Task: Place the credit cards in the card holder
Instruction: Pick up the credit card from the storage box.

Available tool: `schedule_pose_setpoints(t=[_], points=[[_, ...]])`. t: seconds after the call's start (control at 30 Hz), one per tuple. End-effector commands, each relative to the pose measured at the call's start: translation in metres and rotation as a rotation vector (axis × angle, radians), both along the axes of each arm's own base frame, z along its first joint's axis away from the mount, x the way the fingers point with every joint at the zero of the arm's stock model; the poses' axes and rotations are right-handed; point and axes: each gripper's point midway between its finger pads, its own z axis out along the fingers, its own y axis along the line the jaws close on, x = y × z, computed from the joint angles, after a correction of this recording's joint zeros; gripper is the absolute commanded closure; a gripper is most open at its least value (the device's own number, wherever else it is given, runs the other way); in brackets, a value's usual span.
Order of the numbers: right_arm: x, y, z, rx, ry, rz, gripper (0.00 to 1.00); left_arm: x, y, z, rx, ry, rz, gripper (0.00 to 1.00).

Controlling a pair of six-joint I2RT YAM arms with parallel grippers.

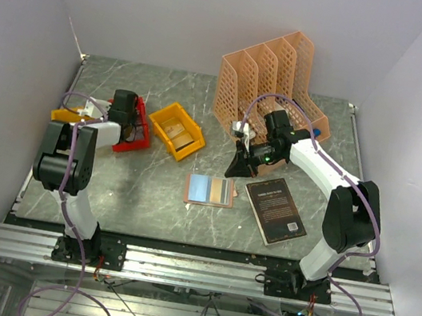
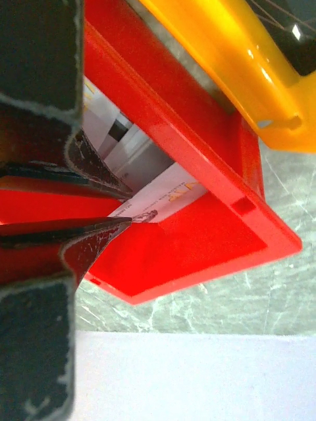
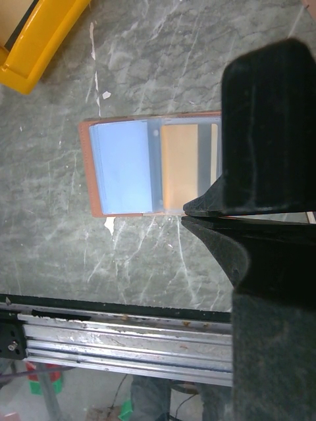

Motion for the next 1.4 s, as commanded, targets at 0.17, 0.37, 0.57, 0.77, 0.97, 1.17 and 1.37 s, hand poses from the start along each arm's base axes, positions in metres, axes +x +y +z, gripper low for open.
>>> schedule_pose_setpoints(t=[0.17, 0.37, 0.57, 0.77, 0.97, 1.17, 1.37], points=[[0.005, 0.001, 0.007, 0.014, -0.020, 0.009, 0.97, 0.018, 0.017, 0.027, 0.032, -0.074, 0.046, 0.72], [0.005, 0.001, 0.007, 0.013, -0.022, 0.010, 0.97, 0.022, 0.020, 0.025, 0.029, -0.070, 0.050, 0.71], [0.004, 0.001, 0.006, 0.011, -0.017, 0.013, 0.97, 0.024, 0.020, 0.017, -0.004, -0.066, 0.067, 0.70], [0.005, 0.001, 0.006, 0.009, -0.020, 0.011, 0.97, 0.027, 0.019, 0.012, -0.054, -0.061, 0.088, 0.66], [0.004, 0.001, 0.006, 0.009, -0.020, 0.015, 0.97, 0.028, 0.021, 0.010, -0.066, -0.053, 0.107, 0.66], [0.005, 0.000, 0.007, 0.008, -0.026, 0.016, 0.97, 0.032, 0.022, 0.011, -0.063, -0.054, 0.112, 0.81], [0.004, -0.001, 0.007, 0.007, -0.025, 0.017, 0.97, 0.031, 0.022, 0.023, -0.055, -0.074, 0.096, 0.93]])
